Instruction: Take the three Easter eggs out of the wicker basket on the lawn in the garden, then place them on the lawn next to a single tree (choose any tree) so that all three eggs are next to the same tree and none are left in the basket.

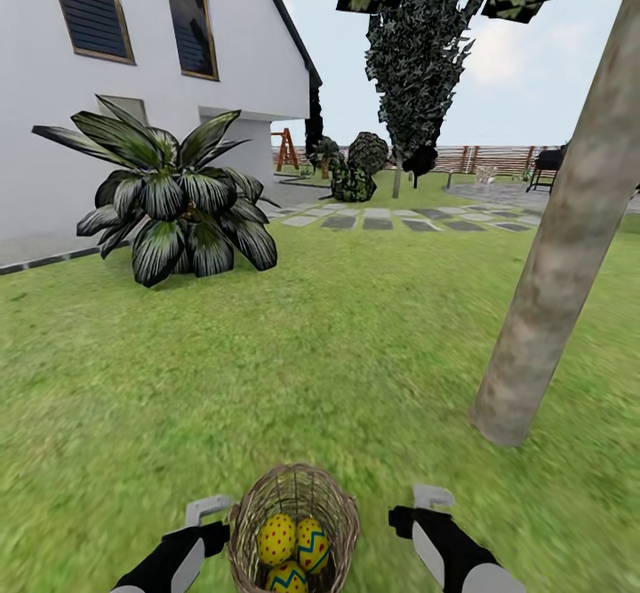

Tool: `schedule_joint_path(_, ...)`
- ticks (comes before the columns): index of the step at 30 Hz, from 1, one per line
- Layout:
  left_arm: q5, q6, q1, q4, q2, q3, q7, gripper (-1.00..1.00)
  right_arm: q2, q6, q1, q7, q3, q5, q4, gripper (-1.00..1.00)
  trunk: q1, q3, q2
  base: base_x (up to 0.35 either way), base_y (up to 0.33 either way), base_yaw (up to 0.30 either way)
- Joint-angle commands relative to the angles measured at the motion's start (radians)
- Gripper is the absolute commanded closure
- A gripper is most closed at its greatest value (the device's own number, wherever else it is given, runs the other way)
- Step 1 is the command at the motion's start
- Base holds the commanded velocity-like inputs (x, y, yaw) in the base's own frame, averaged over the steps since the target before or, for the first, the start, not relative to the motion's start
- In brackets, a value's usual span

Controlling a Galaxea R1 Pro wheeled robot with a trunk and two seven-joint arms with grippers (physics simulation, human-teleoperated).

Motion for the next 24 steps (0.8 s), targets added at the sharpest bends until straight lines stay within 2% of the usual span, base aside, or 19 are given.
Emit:
schedule_joint_path(1, 0.008, 0.005, -0.002, -0.002, -0.006, -0.002, -0.003, -1.00, 0.000, 0.000, 0.010, -0.002, -0.004, 0.000, -0.002, -1.00, -0.004, 0.002, 0.007, 0.000, 0.000, 0.000)
schedule_joint_path(4, 0.008, 0.005, -0.004, -0.001, -0.019, -0.022, -0.033, -1.00, 0.000, -0.023, 0.021, -0.002, -0.006, -0.001, -0.002, -1.00, -0.015, 0.012, 0.028, 0.000, 0.000, -0.006)
schedule_joint_path(7, 0.008, 0.005, -0.014, -0.001, -0.028, -0.067, -0.056, -1.00, 0.000, -0.048, 0.028, -0.002, -0.006, -0.001, -0.001, -1.00, -0.027, 0.022, 0.049, 0.000, 0.000, -0.075)
schedule_joint_path(10, 0.008, 0.005, -0.034, 0.000, -0.036, -0.086, -0.063, -1.00, -0.001, -0.056, 0.036, -0.002, -0.006, -0.001, -0.002, -1.00, -0.038, 0.033, 0.070, 0.000, 0.000, -0.157)
schedule_joint_path(18, 0.007, -0.008, -0.057, 0.002, -0.040, -0.105, -0.067, -1.00, -0.003, -0.069, 0.043, -0.002, -0.008, -0.001, -0.001, -1.00, -0.069, 0.065, 0.126, 0.000, 0.000, -0.210)
schedule_joint_path(24, 0.017, -0.011, -0.057, 0.004, -0.034, -0.105, -0.066, -1.00, -0.003, -0.082, 0.048, -0.002, -0.008, -0.001, -0.001, -1.00, -0.069, 0.070, 0.126, 0.000, 0.000, -0.174)
